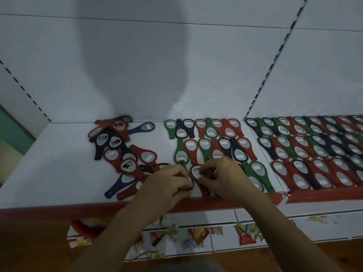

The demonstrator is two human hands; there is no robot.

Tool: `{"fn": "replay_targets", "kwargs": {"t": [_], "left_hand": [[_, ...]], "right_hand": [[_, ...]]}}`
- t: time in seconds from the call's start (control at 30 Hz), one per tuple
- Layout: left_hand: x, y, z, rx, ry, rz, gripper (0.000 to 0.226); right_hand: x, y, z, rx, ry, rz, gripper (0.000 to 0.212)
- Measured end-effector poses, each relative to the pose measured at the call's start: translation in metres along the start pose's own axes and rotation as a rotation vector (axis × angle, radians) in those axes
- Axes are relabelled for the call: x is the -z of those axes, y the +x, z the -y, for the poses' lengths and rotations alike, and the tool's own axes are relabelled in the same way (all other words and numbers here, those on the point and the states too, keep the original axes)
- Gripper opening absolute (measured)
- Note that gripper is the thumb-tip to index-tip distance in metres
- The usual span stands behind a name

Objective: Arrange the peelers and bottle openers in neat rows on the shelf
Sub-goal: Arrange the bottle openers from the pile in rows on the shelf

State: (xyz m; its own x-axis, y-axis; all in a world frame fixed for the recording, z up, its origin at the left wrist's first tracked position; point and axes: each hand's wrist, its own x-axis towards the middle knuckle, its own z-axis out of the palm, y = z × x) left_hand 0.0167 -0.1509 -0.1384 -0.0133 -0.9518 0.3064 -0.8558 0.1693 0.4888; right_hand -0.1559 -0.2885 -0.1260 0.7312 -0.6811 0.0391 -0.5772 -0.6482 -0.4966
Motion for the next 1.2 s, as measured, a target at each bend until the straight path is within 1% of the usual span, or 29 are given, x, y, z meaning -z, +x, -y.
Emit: {"fn": "replay_targets", "kwargs": {"t": [0.07, 0.13, 0.2, 0.27, 0.33, 0.5, 0.67, 0.87, 1.03, 1.1, 1.2], "left_hand": [[0.0, -0.001, 0.002, 0.017, -0.019, 0.045, 0.014], [0.002, -0.001, 0.005, 0.042, 0.001, 0.003, 0.016], [0.003, 0.0, 0.006, 0.073, 0.076, -0.015, 0.023], [0.002, -0.001, 0.005, 0.111, 0.147, 0.063, 0.031], [0.001, -0.003, 0.002, 0.129, 0.158, 0.121, 0.033], [0.004, -0.014, 0.0, 0.136, 0.129, 0.09, 0.028], [0.003, -0.012, -0.007, 0.135, 0.094, 0.081, 0.024], [0.006, -0.003, -0.011, 0.145, 0.076, 0.133, 0.023], [0.006, -0.001, -0.01, 0.155, 0.091, 0.162, 0.022], [0.005, 0.0, -0.009, 0.154, 0.096, 0.165, 0.023], [0.004, -0.003, -0.007, 0.146, 0.098, 0.154, 0.023]], "right_hand": [[0.002, 0.0, -0.002, 0.013, -0.002, 0.035, 0.021], [0.005, 0.0, -0.004, 0.021, -0.002, 0.068, 0.02], [0.006, -0.001, -0.006, 0.038, -0.001, 0.092, 0.021], [0.006, -0.002, -0.005, 0.063, -0.021, 0.126, 0.025], [0.006, -0.004, -0.005, 0.082, -0.04, 0.144, 0.025], [0.007, 0.0, -0.005, 0.13, -0.065, 0.106, 0.023], [0.007, -0.004, -0.002, 0.104, -0.033, 0.1, 0.025], [0.003, -0.007, 0.001, 0.07, -0.054, 0.066, 0.018], [0.002, -0.009, 0.003, 0.014, -0.028, 0.067, 0.017], [0.005, -0.011, 0.004, 0.01, 0.012, 0.034, 0.011], [0.009, -0.012, -0.005, -0.031, 0.097, -0.099, 0.014]]}}
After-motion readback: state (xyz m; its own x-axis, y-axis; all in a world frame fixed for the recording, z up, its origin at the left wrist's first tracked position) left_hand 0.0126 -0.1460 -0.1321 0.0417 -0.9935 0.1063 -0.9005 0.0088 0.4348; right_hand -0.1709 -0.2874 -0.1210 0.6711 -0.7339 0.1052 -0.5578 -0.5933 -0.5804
